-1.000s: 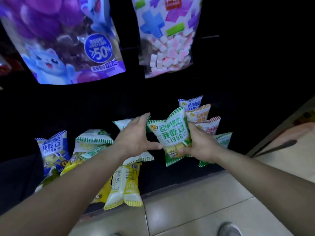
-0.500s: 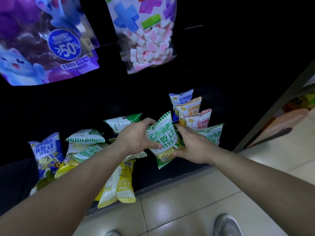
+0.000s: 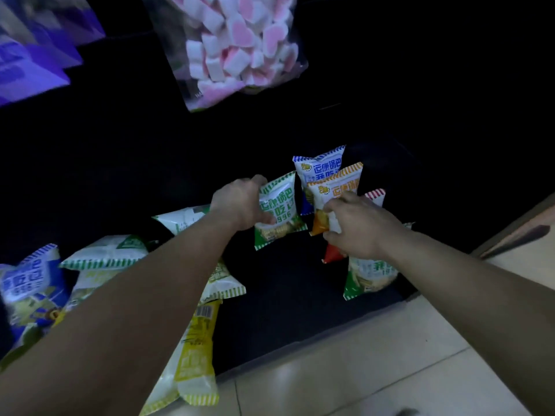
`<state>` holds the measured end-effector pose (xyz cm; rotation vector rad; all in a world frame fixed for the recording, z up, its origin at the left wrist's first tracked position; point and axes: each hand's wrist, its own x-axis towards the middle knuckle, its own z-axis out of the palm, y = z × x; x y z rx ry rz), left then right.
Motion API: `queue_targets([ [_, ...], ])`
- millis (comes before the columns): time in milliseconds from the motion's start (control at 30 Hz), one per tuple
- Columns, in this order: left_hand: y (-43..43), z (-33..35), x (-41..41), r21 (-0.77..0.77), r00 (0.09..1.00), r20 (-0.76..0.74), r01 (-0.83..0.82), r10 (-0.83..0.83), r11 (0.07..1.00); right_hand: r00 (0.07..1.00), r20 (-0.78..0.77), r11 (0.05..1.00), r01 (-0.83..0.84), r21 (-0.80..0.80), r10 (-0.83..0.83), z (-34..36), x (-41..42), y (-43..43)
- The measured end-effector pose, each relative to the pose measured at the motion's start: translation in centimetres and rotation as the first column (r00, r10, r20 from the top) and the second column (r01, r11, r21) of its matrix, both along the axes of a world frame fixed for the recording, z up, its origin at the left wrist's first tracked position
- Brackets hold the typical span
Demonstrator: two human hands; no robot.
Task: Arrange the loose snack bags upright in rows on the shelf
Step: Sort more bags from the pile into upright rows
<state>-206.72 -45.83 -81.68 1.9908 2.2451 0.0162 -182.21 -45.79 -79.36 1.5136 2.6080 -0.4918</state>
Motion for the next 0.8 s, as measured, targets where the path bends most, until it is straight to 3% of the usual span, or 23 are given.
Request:
queue_targets([
  [400,6.5,-5.6,-2.3,0.052,0.995,-0.102,-0.016,0.021,0.999,1.0,-0.018,0.997,0.019,0.073,-0.018,-3.2,-0.4,3.1],
  [567,6.0,-6.3,-1.1,0.22,0.972,-0.233,0.025,0.027,0.975,0.999,-0.017,0.994,0.029,0.103,-0.028,-3.5,-0.3,2.9],
  [800,5.8,-5.5,-1.5,0.192,0.992,-0.126,0.021,0.003,0.981,0.999,0.023,0.994,0.047,0.096,-0.049,-3.2,-1.0,2.5],
])
